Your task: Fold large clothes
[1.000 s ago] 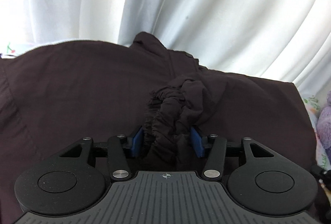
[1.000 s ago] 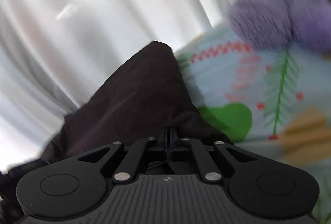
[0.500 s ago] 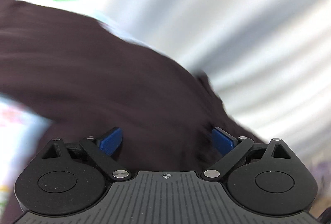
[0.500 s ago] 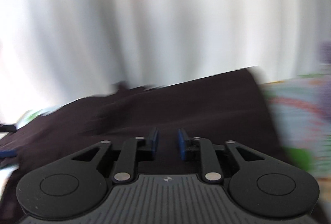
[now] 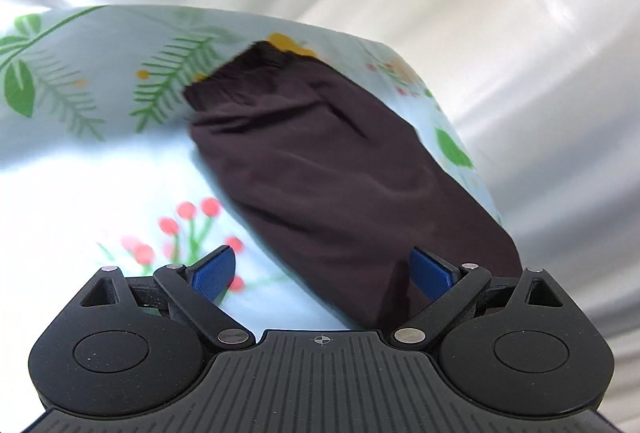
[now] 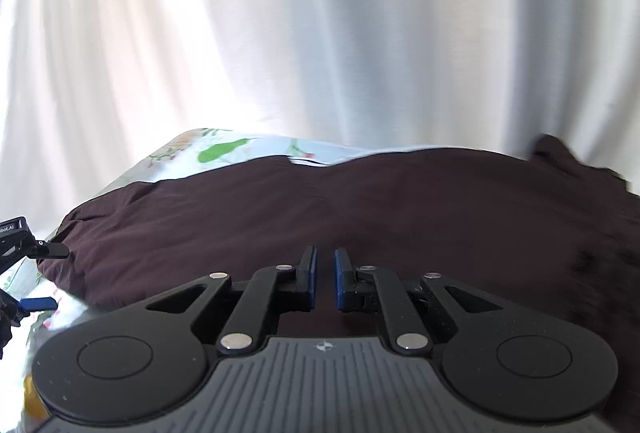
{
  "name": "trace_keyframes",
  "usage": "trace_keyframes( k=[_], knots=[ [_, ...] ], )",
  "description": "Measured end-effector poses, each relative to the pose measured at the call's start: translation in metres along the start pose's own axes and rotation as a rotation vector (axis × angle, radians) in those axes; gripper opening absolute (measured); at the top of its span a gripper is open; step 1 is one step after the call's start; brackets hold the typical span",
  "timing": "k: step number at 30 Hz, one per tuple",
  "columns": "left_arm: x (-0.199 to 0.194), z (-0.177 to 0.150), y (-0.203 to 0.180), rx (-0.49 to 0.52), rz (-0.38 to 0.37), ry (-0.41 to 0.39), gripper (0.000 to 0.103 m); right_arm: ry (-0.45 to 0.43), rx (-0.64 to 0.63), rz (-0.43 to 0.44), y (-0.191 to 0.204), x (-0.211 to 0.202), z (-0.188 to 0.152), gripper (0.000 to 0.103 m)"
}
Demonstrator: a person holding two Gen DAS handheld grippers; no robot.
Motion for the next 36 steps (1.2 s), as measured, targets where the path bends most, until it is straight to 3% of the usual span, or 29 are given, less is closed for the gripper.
trace_keyframes(
  k=[6, 9, 11, 13, 16, 19, 21, 24, 29, 32, 34, 36],
  knots=[
    [0.007, 0.017, 0.006, -0.020, -0.017, -0.054, 0.097, 0.060, -0.062, -0.017, 0.034, 0.041, -0.021, 0.007],
    [0.010, 0.025, 0.012, -0.052, -0.042, -0.079, 0.094, 0.039, -0.083, -0.014, 0.032, 0.045, -0.032, 0.007],
    [0.010, 0.028, 0.017, -0.079, -0.054, -0.093, 0.082, 0.043, -0.089, -0.007, 0.030, 0.041, -0.031, 0.007],
    [0.013, 0.031, 0.024, -0.131, -0.081, -0.098, 0.057, 0.053, -0.088, 0.009, 0.027, 0.038, -0.028, 0.006],
    [0.014, 0.034, 0.037, -0.185, -0.097, -0.095, 0.031, 0.038, -0.024, 0.006, 0.018, 0.028, -0.017, 0.005],
    [0.004, 0.039, 0.040, -0.197, -0.151, -0.103, 0.022, 0.046, 0.020, -0.009, 0.010, 0.029, -0.017, 0.005],
    [-0.004, 0.042, 0.031, -0.160, -0.175, -0.117, 0.020, 0.084, 0.005, -0.014, 0.012, 0.039, -0.028, 0.005],
    [-0.023, 0.045, 0.003, -0.070, -0.223, -0.150, 0.017, 0.051, -0.038, -0.029, 0.017, 0.039, -0.035, 0.005],
    [-0.068, 0.028, -0.083, 0.174, -0.433, -0.190, 0.015, 0.060, 0.035, 0.052, -0.003, 0.037, -0.033, 0.004],
    [-0.083, -0.006, -0.143, 0.326, -0.595, -0.166, 0.014, 0.096, 0.191, 0.137, -0.029, 0.020, -0.029, 0.008],
    [-0.084, -0.037, -0.178, 0.428, -0.654, -0.131, 0.014, 0.048, 0.322, 0.215, -0.052, -0.005, -0.027, 0.010],
    [-0.079, -0.073, -0.207, 0.535, -0.679, -0.089, 0.014, -0.024, 0.443, 0.296, -0.080, -0.036, -0.025, 0.025]
  ],
)
Point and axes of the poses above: each gripper's, at about its wrist camera, not at the fingertips, and x roughly the way its jaws point, y to its left, z to its top, the point moved 1 cm from there along x, roughly the way its jaws point, and after that the axes turned 5 degrees about -z, right-handed, at the moved point
